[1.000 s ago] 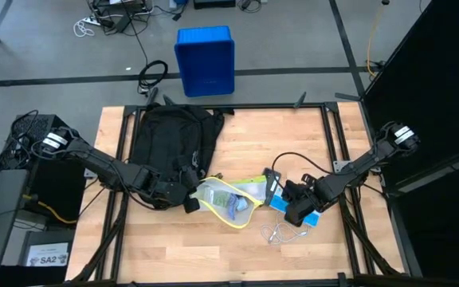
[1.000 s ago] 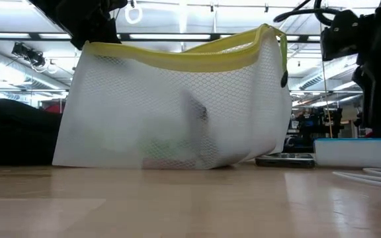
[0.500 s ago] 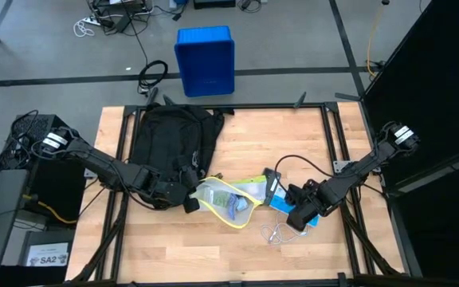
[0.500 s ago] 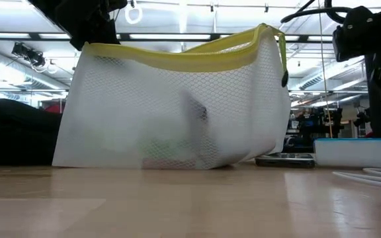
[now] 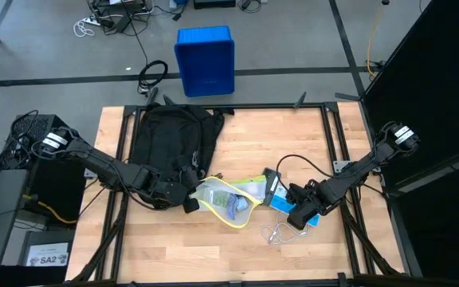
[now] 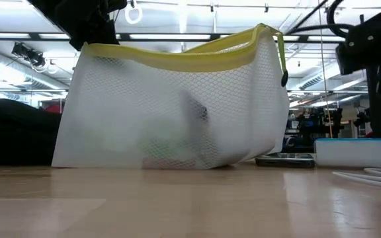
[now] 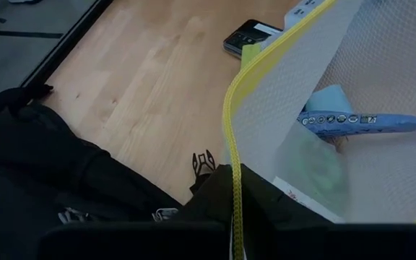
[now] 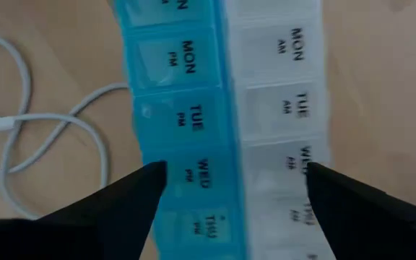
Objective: Unpack backpack
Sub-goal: Put the medicine organizer into the zip lock bag
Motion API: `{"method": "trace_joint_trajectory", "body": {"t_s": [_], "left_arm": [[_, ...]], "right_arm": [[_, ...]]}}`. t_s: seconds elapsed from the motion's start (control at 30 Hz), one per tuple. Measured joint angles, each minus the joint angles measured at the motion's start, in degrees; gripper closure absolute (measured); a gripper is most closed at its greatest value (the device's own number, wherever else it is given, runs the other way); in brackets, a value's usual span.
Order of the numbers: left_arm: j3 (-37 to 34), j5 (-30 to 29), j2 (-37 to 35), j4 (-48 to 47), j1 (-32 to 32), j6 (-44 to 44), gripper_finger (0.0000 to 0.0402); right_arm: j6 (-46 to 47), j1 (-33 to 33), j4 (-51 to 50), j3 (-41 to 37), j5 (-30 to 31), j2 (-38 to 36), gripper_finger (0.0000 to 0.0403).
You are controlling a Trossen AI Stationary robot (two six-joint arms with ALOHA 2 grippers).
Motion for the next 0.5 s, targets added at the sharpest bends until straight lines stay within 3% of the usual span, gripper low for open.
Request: {"method": "trace_joint_trajectory", "body": {"t_s": [0.17, 0.5], "left_arm": [[0.00, 0.19, 0.00, -0.06, -0.02, -0.09, 0.0402], [0.00, 0.19, -0.02, -0.02, -0.02, -0.11, 0.0402]], "right_arm": [[0.89, 0.94, 7.73, -3.67, 0.20, -0.30, 0.0096], [1.36, 3.03, 7.69, -3.56, 2.31, 0.01, 0.0092]]}}
